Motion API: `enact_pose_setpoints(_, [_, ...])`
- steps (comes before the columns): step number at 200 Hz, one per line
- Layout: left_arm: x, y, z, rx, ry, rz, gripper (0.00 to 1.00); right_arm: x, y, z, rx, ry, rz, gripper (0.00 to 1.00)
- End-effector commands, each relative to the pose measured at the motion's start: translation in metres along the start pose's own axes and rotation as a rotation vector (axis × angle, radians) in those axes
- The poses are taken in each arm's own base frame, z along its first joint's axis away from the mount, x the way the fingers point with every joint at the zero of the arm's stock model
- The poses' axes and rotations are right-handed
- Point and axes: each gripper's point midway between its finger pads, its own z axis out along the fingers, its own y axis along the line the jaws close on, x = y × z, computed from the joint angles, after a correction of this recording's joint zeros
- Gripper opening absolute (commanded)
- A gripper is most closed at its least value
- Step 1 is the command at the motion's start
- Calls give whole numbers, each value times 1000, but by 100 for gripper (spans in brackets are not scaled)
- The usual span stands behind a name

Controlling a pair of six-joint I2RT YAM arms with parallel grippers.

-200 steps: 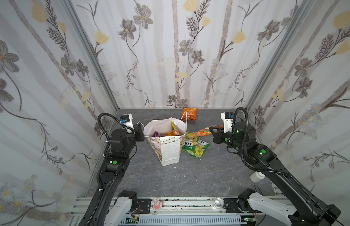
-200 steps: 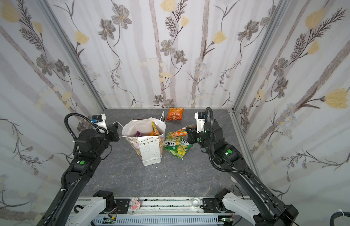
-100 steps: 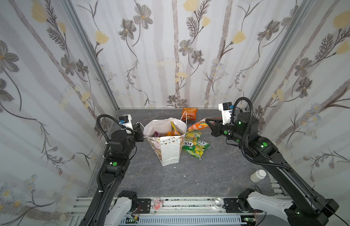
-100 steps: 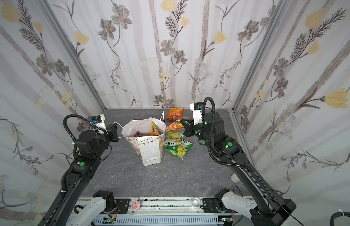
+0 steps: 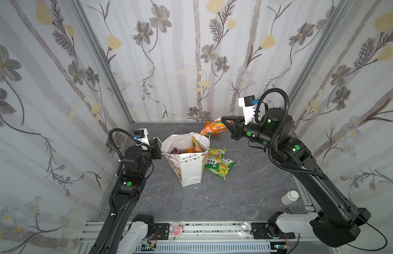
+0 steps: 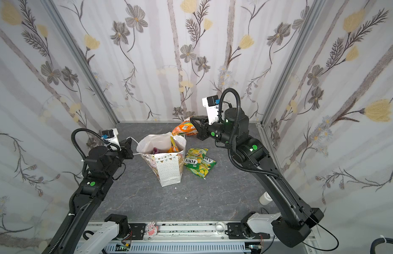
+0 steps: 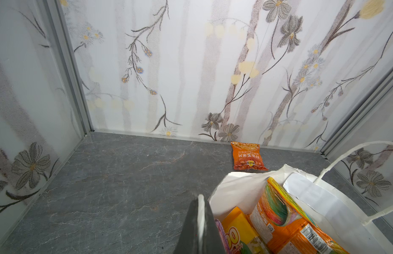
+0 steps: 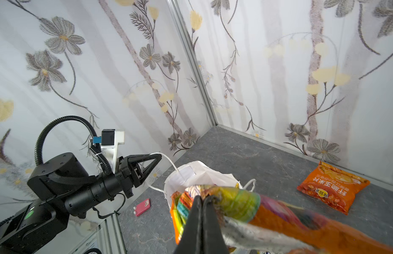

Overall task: Place the snacks into the paper bag
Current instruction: 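Lift the orange FOX'S FRUITS bag with the right gripper toward the paper bag, then lower the orange FOX'S FRUITS bag into the paper bag with the right gripper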

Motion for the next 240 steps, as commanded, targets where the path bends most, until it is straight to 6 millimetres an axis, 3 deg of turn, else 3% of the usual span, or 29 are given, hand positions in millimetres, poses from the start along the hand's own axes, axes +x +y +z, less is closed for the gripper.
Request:
enact_pose_setpoints(1, [-9,-5,0,26,-33,1,0,-20,23,7,-73,-37,-50,0])
enact_pose_setpoints(56, [-10,-6,-1,32,-39,-1,0,-42,63,26,-165,-63,-86,0])
enact_pose_setpoints(92, [-11,-7,-2,35,-43,-2,0,-34,80,44,-217,-41,-87,0])
enact_pose_setpoints(96, [-11,-6,-2,33,-43,-3,0,-30,91,46,-245,-30,-86,0])
enact_pose_setpoints(107, [-12,-7,-3,33,-46,-3,0,-22,95,54,-258,-9,-79,0])
enact_pose_setpoints(122, [-12,-6,-3,33,-47,-4,0,-14,95,62,-262,12,-66,0])
enact_pose_setpoints(127, [-11,-7,-3,35,-45,-4,0,-1,90,77,-255,47,-55,0])
enact_pose_setpoints(167, [-13,-7,-4,33,-51,-1,0,42,68,109,-156,160,-4,0])
enact_pose_setpoints(204, [-14,-7,-5,35,-54,-1,0,71,48,127,-14,218,-18,0])
enact_pose_setpoints(240, [-13,-6,-5,31,-54,1,0,85,38,136,63,237,-32,0])
